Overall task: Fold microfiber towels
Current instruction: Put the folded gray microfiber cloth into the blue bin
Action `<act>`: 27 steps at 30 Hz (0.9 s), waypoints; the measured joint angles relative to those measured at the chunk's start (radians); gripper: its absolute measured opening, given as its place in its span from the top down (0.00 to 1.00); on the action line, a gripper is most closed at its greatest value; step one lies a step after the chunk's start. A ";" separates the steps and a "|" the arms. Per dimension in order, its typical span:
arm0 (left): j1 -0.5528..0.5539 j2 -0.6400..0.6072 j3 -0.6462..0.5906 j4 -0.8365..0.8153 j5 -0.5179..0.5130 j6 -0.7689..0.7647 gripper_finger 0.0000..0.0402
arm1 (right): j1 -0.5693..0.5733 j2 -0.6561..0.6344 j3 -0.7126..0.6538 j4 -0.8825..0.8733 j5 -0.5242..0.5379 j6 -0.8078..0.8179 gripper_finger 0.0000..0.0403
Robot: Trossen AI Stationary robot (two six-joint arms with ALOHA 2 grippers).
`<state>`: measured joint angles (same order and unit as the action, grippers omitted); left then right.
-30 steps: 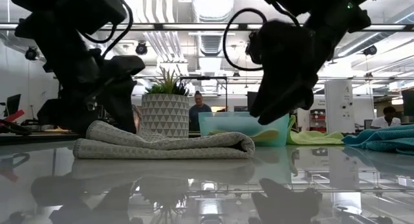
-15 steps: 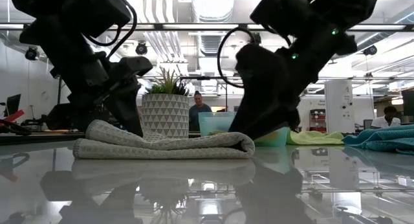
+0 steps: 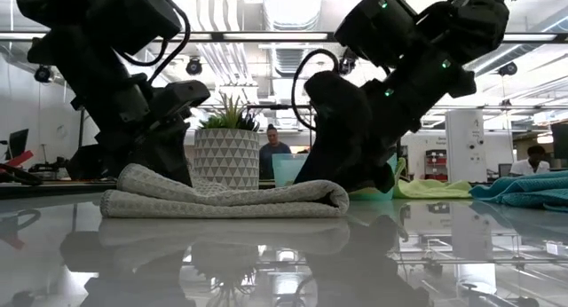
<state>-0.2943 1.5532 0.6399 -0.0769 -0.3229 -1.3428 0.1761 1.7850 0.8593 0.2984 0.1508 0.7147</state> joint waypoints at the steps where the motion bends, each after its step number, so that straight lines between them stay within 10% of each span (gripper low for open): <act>1: 0.000 0.000 0.000 0.000 0.000 0.011 0.77 | 0.000 0.005 0.000 0.007 0.000 0.000 0.63; 13: -0.002 0.001 -0.004 0.024 -0.026 0.072 0.98 | 0.000 0.031 0.000 0.097 0.007 -0.060 0.96; 27: -0.002 -0.137 0.001 0.007 -0.063 0.210 0.98 | 0.002 -0.086 0.000 0.033 0.013 -0.133 0.98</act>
<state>-0.2966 1.4160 0.6413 -0.0702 -0.3857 -1.1324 0.1783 1.6994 0.8597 0.3315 0.1638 0.5820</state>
